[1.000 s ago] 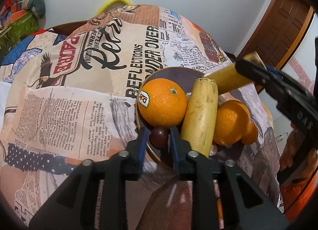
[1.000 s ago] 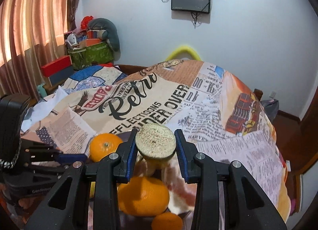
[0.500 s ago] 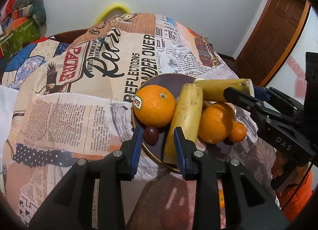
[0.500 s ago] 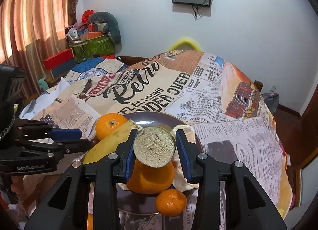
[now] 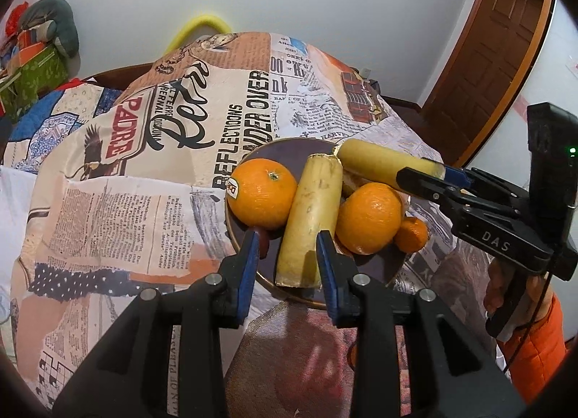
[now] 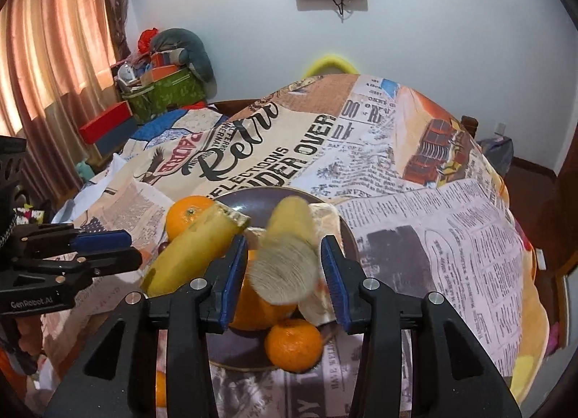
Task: Organize fruits
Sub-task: 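Lower the date onto the plate with the left gripper while the right places the banana piece there, then grasp a small mandarin with the left gripper while the right grasps another dark date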
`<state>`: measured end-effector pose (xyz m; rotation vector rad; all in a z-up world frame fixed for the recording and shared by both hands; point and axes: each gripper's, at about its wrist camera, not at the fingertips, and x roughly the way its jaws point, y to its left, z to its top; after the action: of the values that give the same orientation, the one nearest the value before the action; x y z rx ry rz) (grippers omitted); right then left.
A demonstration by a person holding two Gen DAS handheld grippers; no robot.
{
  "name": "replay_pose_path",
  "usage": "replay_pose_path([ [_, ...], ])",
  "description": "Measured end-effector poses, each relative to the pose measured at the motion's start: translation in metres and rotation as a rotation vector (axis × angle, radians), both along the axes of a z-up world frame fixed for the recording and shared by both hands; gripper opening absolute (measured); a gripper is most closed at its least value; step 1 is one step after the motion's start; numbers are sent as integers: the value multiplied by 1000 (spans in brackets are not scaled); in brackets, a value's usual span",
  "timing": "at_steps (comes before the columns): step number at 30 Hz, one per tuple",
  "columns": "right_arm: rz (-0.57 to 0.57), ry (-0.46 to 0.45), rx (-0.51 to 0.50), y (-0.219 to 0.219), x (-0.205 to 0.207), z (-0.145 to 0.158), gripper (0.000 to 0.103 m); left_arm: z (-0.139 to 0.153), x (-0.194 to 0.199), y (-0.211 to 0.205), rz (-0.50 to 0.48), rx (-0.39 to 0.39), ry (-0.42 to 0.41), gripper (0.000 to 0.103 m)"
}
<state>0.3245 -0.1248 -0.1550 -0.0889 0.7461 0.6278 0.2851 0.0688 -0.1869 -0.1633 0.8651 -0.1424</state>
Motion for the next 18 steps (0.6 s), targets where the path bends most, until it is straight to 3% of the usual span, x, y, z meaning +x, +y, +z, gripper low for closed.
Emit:
replay_pose_path([
  [7,-6,77,61,-16,9,-13,41,-5,2,-7,-9,5,16,32],
  [18,-27,68,29,-29,-3,-9,42,3,-7,-13,-6,9,15,32],
])
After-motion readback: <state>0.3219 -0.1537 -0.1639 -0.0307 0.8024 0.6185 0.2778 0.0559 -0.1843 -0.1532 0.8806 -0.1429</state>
